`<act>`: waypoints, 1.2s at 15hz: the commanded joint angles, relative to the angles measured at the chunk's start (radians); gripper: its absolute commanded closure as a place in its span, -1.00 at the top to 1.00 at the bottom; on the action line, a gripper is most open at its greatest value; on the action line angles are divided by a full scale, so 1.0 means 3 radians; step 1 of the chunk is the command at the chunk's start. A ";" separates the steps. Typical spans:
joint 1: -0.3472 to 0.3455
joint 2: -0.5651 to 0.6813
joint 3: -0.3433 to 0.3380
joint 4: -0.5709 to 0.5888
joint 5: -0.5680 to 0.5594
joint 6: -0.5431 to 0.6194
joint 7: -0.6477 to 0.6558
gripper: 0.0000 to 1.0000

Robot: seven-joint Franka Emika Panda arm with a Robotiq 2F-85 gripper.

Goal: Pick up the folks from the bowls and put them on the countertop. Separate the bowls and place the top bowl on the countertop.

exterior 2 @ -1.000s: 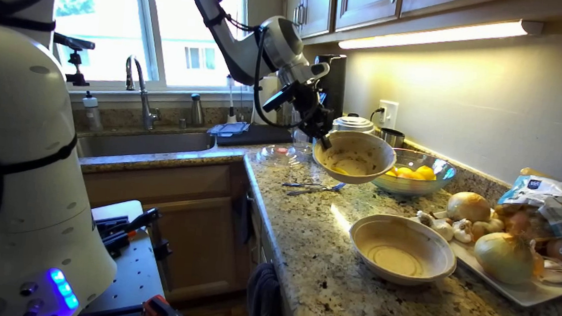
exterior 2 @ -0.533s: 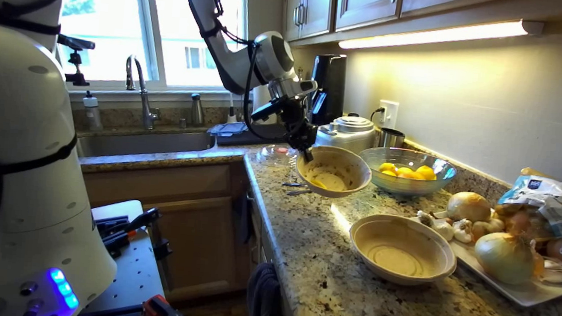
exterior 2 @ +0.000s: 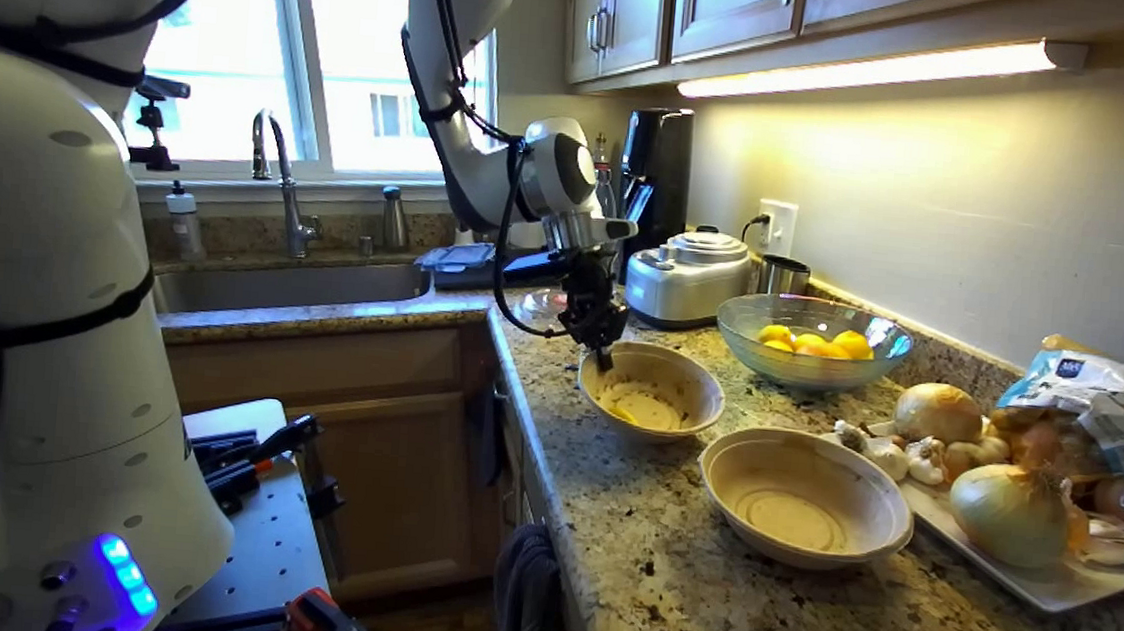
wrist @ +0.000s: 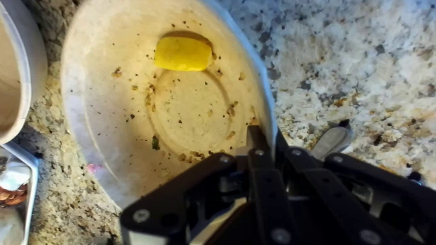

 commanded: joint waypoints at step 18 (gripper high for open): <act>-0.0318 -0.0768 0.0079 -0.0048 0.1428 -0.0250 -0.1380 1.00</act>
